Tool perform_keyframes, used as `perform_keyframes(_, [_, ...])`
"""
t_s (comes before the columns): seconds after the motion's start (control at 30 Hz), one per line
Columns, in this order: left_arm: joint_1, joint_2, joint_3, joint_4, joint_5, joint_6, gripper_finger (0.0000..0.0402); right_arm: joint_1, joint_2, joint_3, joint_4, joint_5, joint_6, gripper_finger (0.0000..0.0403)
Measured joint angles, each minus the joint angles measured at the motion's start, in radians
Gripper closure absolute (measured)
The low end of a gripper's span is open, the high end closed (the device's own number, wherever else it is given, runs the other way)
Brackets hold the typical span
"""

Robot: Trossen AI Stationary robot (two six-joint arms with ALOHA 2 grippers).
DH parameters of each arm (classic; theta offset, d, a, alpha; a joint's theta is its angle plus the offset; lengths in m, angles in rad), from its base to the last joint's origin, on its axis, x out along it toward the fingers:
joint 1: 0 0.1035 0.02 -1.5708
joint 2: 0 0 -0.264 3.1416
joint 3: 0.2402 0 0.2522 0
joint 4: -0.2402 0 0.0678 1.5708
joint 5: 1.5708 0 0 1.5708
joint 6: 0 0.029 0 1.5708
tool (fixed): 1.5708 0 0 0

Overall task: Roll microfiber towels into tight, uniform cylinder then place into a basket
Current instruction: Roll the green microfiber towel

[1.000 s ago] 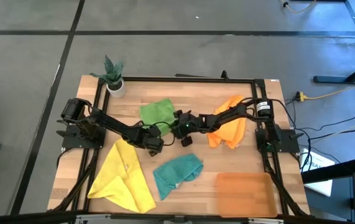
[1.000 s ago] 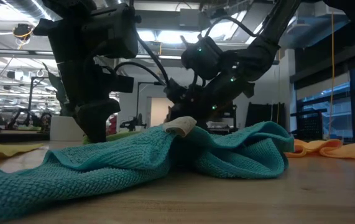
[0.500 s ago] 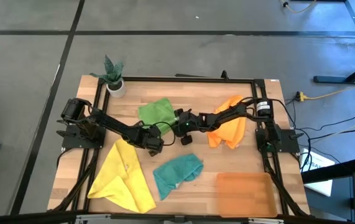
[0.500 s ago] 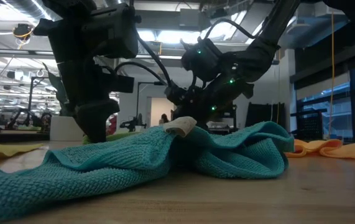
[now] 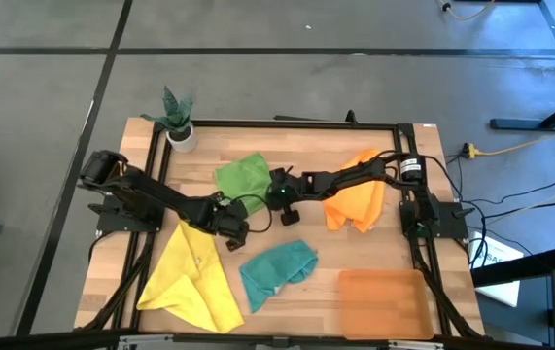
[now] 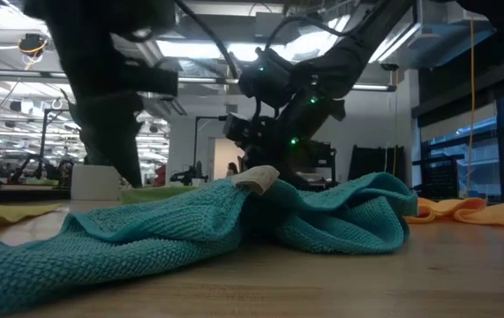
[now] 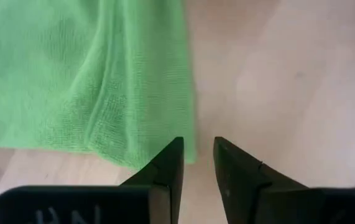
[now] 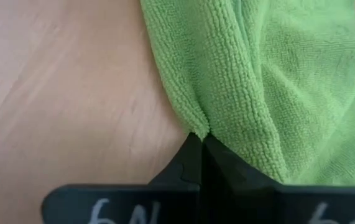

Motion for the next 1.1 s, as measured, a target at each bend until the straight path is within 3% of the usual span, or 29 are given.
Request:
perform_keyframes(0.2, [-0.099, 0.01, -0.016, 0.029, -0.079, 0.181, 0.0321, 0.0, 0.001, 0.011, -0.022, -0.016, 0.033, 0.0401])
perform_keyframes(0.47, [-0.118, 0.01, -0.098, 0.123, -0.095, 0.196, 0.0321, 0.001, -0.002, 0.012, -0.025, -0.02, 0.042, 0.0402])
perform_keyframes(0.73, [-0.13, 0.01, -0.157, 0.247, -0.23, 0.303, 0.0321, 0.001, -0.004, 0.012, -0.026, -0.021, 0.067, 0.0402])
perform_keyframes(1.1, [-0.129, 0.01, -0.225, 0.304, -0.254, 0.292, 0.0321, 0.002, -0.004, 0.012, -0.026, -0.021, 0.067, 0.0402])
